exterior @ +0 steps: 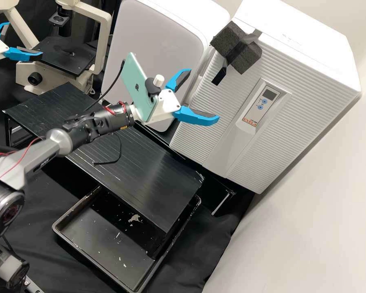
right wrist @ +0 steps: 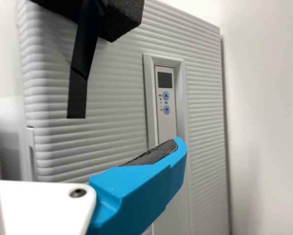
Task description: Open the incubator door
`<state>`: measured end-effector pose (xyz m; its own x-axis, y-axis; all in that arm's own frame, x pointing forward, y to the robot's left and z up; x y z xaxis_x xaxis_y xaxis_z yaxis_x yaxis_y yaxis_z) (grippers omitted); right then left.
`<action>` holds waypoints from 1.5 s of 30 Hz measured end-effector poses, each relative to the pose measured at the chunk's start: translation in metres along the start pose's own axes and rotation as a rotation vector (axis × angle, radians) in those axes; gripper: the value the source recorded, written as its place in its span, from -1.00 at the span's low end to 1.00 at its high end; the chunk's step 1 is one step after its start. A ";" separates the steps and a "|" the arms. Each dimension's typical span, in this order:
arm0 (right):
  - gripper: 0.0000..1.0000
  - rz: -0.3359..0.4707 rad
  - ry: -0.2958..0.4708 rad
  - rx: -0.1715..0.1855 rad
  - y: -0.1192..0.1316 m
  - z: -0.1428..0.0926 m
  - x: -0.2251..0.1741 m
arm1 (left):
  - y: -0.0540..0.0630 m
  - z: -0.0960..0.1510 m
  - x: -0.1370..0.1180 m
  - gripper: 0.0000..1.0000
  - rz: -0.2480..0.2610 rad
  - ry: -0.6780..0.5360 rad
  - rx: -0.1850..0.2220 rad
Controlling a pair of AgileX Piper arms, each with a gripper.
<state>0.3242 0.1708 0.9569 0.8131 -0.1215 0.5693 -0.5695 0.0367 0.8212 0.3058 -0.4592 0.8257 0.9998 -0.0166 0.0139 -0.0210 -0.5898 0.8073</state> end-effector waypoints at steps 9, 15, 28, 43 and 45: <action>1.00 -0.016 -0.095 -0.072 -0.025 0.000 0.021 | 0.000 0.000 0.000 1.00 0.000 0.000 0.000; 1.00 -0.018 -0.119 -0.125 -0.031 -0.002 0.028 | 0.000 0.000 0.000 1.00 0.000 0.000 0.000; 1.00 -0.007 -0.178 -0.112 -0.030 -0.003 0.026 | 0.000 0.000 0.000 1.00 0.000 0.000 0.000; -1.00 -0.006 -0.178 -0.112 -0.030 -0.003 0.026 | 0.000 0.000 0.000 1.00 0.000 0.000 0.000; -1.00 -0.007 -0.178 -0.112 -0.030 -0.003 0.026 | 0.000 0.000 0.000 1.00 0.000 0.000 0.000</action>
<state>0.3628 0.1693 0.9466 0.7775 -0.2947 0.5555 -0.5386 0.1438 0.8302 0.3058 -0.4592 0.8257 0.9998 -0.0166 0.0139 -0.0210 -0.5898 0.8073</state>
